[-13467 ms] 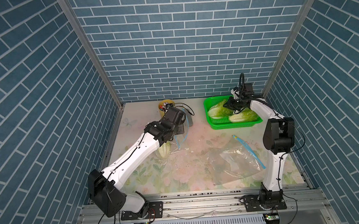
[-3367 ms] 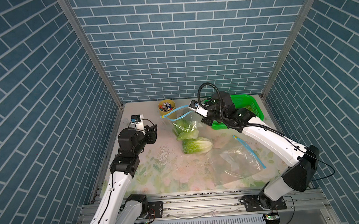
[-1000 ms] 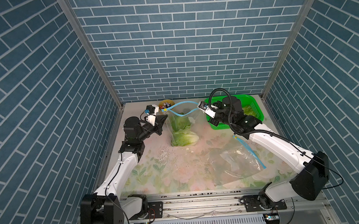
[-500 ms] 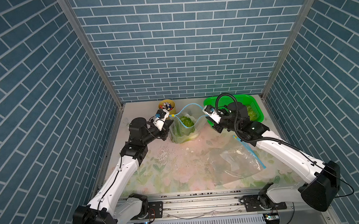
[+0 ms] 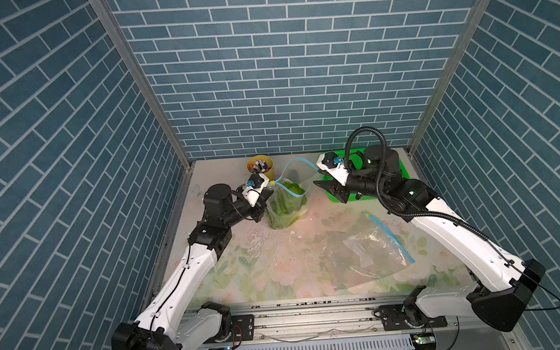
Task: Put the chinese cabbages into a zipper bag and zip it
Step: Zip the zipper on the zipper food storage bag.
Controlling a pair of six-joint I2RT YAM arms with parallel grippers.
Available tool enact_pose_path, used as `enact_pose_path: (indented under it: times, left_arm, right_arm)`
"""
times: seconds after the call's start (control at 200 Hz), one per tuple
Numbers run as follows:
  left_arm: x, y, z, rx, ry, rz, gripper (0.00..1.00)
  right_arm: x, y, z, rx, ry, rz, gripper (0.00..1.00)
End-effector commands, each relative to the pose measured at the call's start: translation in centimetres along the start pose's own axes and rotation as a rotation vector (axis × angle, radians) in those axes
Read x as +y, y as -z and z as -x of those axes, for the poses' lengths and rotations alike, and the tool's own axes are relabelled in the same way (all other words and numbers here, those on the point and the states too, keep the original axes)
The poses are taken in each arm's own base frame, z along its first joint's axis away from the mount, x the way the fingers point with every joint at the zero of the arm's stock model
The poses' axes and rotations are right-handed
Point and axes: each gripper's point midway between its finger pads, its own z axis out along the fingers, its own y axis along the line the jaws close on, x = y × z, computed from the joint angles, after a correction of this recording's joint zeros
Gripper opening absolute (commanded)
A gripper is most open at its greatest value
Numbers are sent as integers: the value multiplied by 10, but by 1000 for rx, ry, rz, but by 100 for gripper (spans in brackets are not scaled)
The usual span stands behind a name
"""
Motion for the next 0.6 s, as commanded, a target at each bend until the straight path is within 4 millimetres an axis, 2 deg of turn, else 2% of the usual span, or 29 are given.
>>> enact_pose_path:
  times: [0.0,0.16,0.595]
  left_arm:
    - [-4,4,20,-36,-58,-17,0]
    - [-7,2,21,-15,-77,-33,0]
    - [-13,4,25,-18,-105,-59,0]
  right_arm:
    - [25,-13,5,7,4,140,39]
    - [38,-35,18,2,40,230,39]
    - [41,-76,23,25,64,361,39]
